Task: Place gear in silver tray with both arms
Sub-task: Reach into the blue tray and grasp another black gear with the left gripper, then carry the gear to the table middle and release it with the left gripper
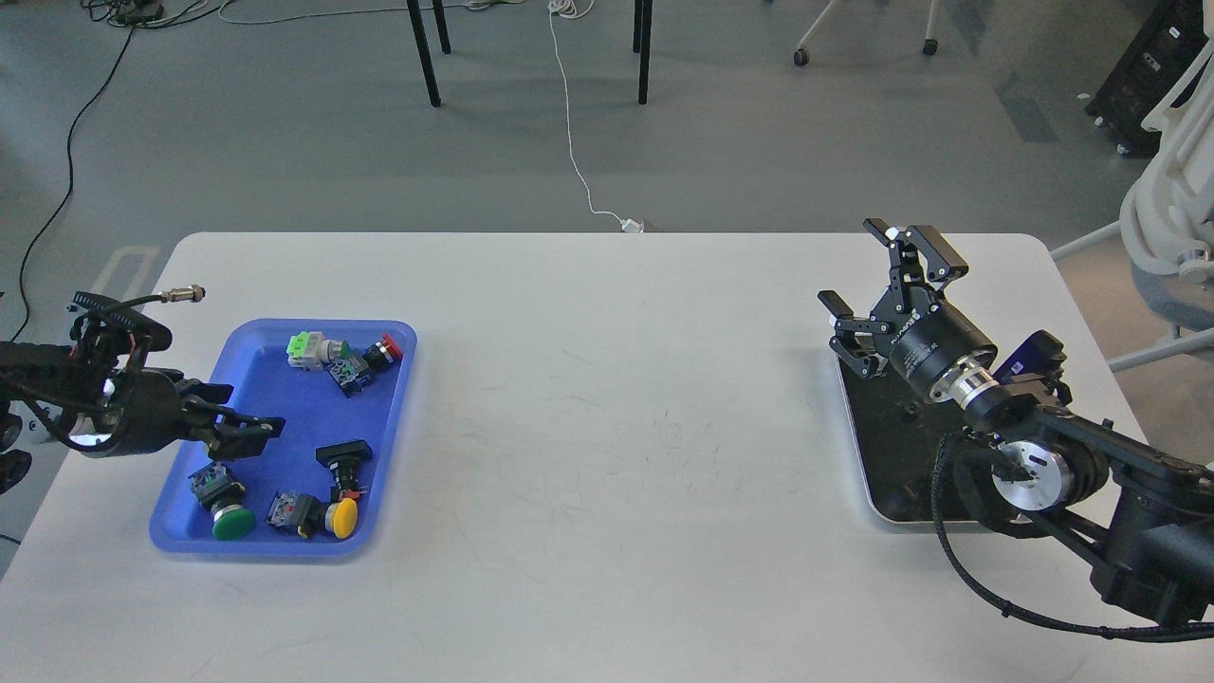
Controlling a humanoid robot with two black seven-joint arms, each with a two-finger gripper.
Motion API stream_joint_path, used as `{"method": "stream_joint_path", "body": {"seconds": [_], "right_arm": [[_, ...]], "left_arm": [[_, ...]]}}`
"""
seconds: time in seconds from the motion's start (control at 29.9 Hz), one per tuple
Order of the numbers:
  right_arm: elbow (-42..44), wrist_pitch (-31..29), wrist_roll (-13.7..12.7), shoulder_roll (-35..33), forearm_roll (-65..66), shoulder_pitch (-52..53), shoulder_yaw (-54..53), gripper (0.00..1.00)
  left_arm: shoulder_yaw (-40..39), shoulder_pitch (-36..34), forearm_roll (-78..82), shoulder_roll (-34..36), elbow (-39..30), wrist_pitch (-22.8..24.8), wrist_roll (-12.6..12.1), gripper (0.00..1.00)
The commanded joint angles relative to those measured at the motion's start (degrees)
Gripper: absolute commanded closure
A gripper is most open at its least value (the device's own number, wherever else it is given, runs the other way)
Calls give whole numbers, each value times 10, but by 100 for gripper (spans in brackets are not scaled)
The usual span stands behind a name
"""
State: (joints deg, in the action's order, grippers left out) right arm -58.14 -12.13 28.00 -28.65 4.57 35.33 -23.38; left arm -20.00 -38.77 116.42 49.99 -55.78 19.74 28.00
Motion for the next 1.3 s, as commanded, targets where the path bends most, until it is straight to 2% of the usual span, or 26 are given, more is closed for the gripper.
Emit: {"method": "stream_joint_path", "body": {"seconds": [0.0,0.33,0.43,0.57,0.74,0.97,1.14,1.27], "right_arm": [[0,0,0,0,0,-1,0,3],[0,1,0,0,0,-2,0,3],[0,1,0,-1,0,-2,-1,3],[0,1,0,-3,0,-4,0,3],[0,1,0,-3,0,-6,0,3],[-1,1,0,-4,0,-6,-1,3],[-1,1,0,-7,-1,-6,-5,3],[-6,1,0,-7,-1,3,-11,3]], "left_arm": [[6,0,0,-6,10,-1,0,27],[15,1,-2,-21,35,-1,0,40],[15,1,-1,-29,44,-1,0,52],[15,4,0,-31,58,-2,0,73],[15,1,-1,-31,59,-5,0,83],[7,-27,-10,-23,35,-6,0,84],[8,-110,-62,37,-65,-2,0,83],[12,-161,-65,42,-152,3,0,83]]}}
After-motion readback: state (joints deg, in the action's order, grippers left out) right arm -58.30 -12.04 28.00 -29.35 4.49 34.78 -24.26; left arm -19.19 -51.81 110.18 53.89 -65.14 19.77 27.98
